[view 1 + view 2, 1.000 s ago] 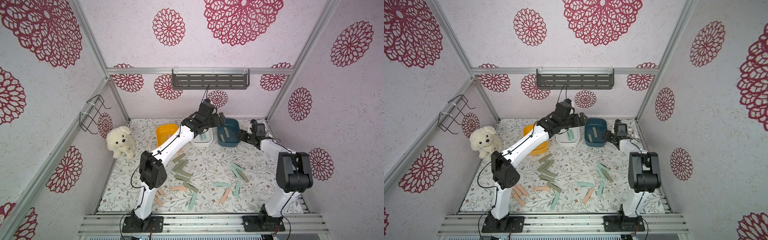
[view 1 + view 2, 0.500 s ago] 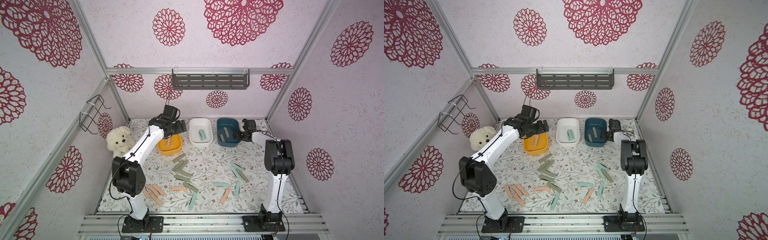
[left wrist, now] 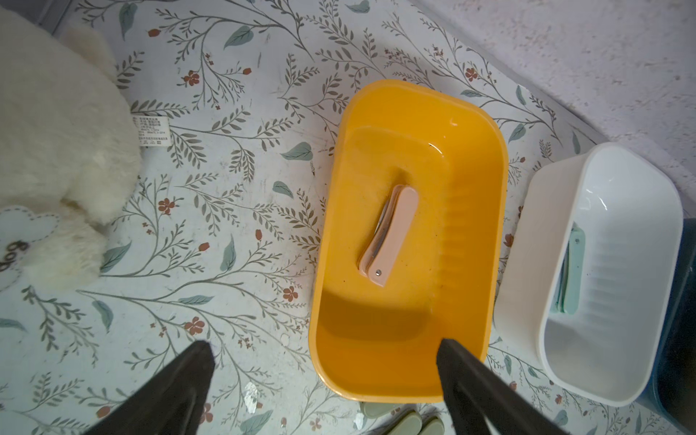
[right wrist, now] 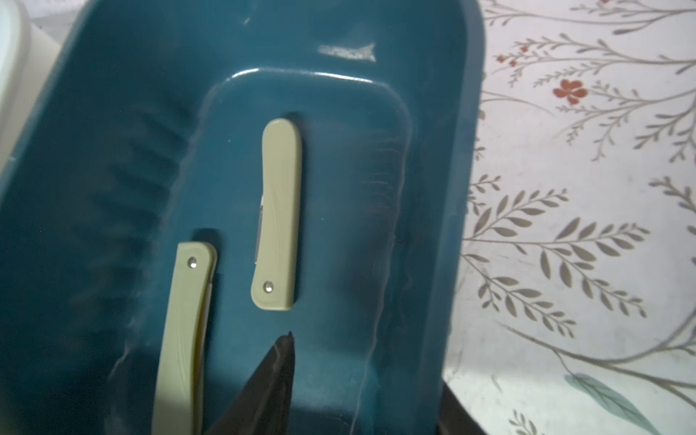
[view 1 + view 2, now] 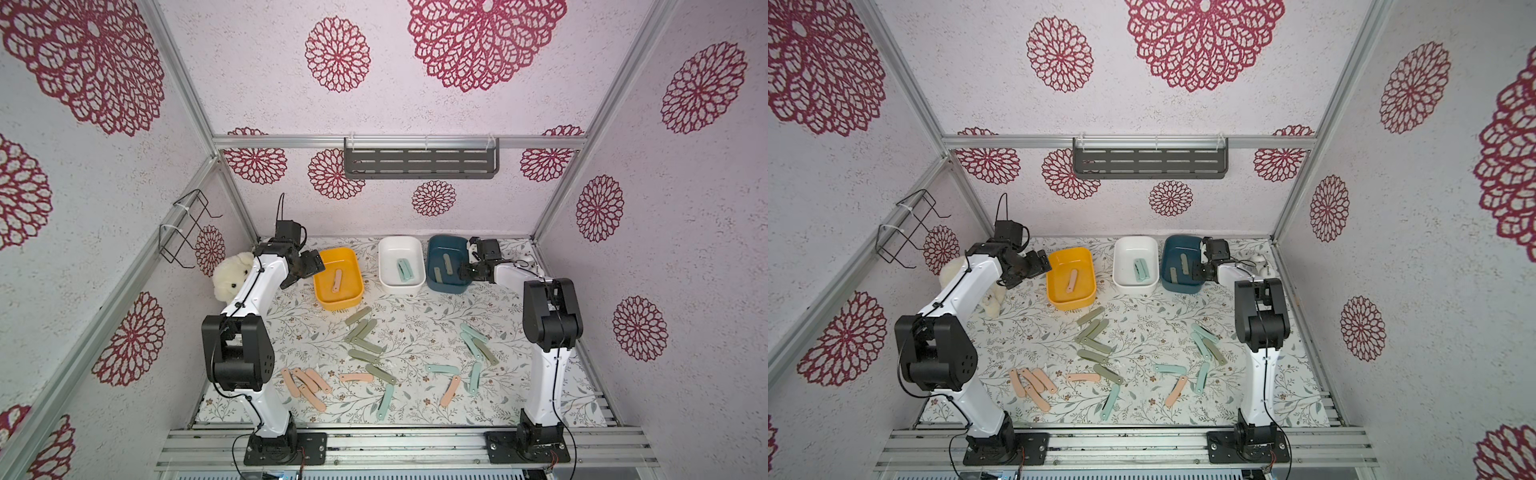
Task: Place the fruit knives into the storage box by color
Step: Move the storage box to the center of the board.
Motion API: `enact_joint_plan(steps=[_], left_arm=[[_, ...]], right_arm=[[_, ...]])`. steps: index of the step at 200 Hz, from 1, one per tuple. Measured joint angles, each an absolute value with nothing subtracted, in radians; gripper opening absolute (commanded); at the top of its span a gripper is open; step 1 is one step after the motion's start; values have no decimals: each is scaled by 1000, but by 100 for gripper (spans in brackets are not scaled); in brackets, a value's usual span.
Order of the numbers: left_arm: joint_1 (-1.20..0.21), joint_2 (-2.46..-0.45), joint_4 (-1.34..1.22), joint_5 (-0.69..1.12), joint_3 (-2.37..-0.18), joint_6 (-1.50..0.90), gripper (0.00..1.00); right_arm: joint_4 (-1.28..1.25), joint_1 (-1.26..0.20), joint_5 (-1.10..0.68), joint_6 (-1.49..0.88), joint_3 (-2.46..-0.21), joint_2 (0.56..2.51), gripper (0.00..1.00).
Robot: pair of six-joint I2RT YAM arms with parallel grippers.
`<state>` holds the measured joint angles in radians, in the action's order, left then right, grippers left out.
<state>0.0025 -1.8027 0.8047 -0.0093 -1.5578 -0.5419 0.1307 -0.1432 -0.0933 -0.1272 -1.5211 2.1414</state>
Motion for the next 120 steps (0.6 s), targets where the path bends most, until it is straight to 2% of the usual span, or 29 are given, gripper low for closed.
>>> enact_joint_plan(steps=[47,89,120], left_arm=[[64,-1896,712,156,-1542,-570,97],[63,-2049,657,286,-1591,-600,97],[62,-2120,639,345,-1618,-614,97]], right_arm=[[127,-164,-93,-102,-1521,2146,45],[111,-184,-115,-54,-1511,2146,39],[79,-184,-135,-32,-1491,2139,38]])
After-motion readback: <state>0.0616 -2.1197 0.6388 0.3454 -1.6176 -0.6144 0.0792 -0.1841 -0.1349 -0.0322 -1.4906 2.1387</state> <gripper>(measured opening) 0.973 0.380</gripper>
